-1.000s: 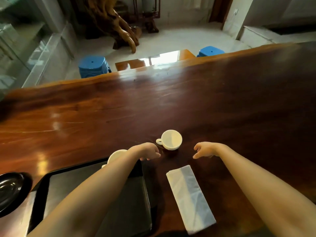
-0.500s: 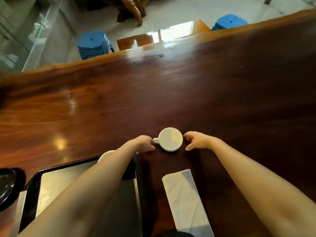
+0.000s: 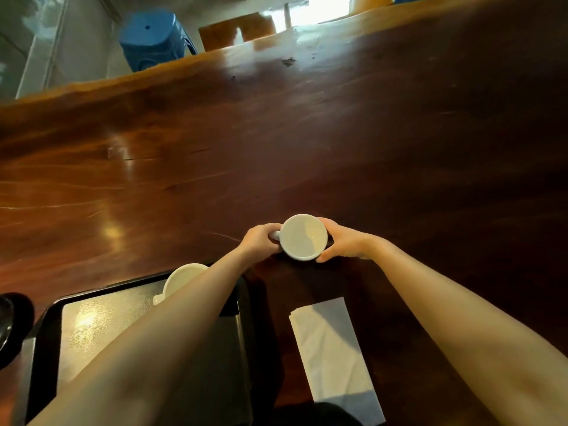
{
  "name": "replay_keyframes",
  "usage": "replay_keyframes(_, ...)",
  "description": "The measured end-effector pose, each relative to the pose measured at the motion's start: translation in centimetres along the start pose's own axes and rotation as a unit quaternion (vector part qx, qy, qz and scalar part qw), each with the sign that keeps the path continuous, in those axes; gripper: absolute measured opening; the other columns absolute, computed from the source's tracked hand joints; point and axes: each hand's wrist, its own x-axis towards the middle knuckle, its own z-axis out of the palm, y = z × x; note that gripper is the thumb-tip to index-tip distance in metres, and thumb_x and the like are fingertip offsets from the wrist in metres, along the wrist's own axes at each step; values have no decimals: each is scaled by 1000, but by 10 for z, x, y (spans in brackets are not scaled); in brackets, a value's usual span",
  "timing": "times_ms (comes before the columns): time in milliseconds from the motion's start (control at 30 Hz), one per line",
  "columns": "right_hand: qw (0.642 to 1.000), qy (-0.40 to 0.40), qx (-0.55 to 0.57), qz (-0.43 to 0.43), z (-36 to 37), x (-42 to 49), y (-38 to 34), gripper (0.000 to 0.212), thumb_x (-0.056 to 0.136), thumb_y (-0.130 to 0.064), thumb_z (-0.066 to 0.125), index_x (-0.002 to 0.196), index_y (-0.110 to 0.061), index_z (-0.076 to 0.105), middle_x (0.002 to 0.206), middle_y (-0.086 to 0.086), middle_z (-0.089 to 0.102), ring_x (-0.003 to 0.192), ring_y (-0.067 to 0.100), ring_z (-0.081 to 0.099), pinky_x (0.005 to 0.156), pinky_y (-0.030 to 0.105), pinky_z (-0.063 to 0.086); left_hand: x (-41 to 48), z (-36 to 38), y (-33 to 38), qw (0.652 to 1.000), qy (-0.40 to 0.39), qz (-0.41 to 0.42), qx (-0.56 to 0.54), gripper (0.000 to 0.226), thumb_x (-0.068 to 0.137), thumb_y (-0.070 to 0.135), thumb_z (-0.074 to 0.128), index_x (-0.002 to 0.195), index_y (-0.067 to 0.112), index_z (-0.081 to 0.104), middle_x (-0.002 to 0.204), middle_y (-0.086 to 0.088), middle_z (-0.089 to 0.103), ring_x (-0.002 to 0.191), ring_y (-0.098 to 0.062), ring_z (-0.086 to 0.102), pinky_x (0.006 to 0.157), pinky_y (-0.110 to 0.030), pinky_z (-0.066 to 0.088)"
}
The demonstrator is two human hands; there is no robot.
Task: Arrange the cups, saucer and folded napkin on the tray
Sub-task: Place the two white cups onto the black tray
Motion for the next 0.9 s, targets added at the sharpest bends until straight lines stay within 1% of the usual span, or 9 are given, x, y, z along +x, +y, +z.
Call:
replay_keyframes(67,1000,10,18,-8,2,0,-1,91,74,-1,74,144,-27,23,151,1,24,139,21,24,114,40,23,-1,2,-1,999,16,-1,-40,50,78,1,68,124,18,60,120,-7,65,110,-22,59,96,-36,50)
replay_keyframes(233,997,17,65,-29,3,-10,-9,88,76,0,71,144,-30,23,149,0,29,138,22,26,112,41,26,-10,-4,-3,993,11,-21,-114,54,77,-5,67,127,13,58,121,-8,63,106,-17,58,89,-30,51)
replay_keyframes(300,996,22,77,-46,5,-15,-14,87,76,-1,72,143,-32,25,147,-1,32,137,22,28,113,43,28,-20,-10,-4,990,13,-14,-141,54,76,-5,68,127,13,58,116,-6,63,102,-16,59,82,-25,50)
replay_keyframes(433,992,25,81,-94,10,-29,-31,84,75,-1,72,140,-35,31,142,-2,39,133,20,34,113,44,32,-44,-25,-4,983,40,16,-181,55,73,-5,71,124,11,59,106,-4,64,91,-12,61,64,-8,52)
replay_keyframes(567,988,21,66,-138,22,-43,-56,83,75,-2,72,140,-34,32,140,-1,41,131,19,37,113,42,32,-71,-45,-7,978,71,39,-194,55,69,-8,70,121,11,63,104,-6,66,91,-16,62,71,-17,52)
replay_keyframes(700,983,39,39,-176,41,-57,-85,80,77,-6,73,139,-35,33,140,-3,41,128,20,39,111,44,33,-105,-71,-15,973,95,50,-206,54,70,0,75,120,16,64,106,-6,69,93,-20,66,79,-27,56)
replay_keyframes(733,981,42,31,-186,47,-61,-93,78,77,-6,73,138,-35,33,140,-3,41,128,19,39,111,43,34,-115,-78,-18,971,94,53,-213,54,70,2,77,120,17,64,106,-6,69,94,-21,67,78,-28,57)
replay_keyframes(833,977,42,10,-210,70,-70,-117,77,76,-11,74,137,-36,34,139,-5,42,127,17,40,109,43,34,-149,-97,-30,968,92,64,-225,50,70,7,80,115,21,63,100,-3,68,86,-16,68,64,-19,58)
replay_keyframes(900,975,37,4,-219,88,-71,-132,78,77,-12,74,139,-35,33,138,-5,43,127,16,40,108,41,35,-168,-108,-42,966,110,61,-227,48,69,8,81,109,26,62,98,1,67,89,-16,66,72,-25,57)
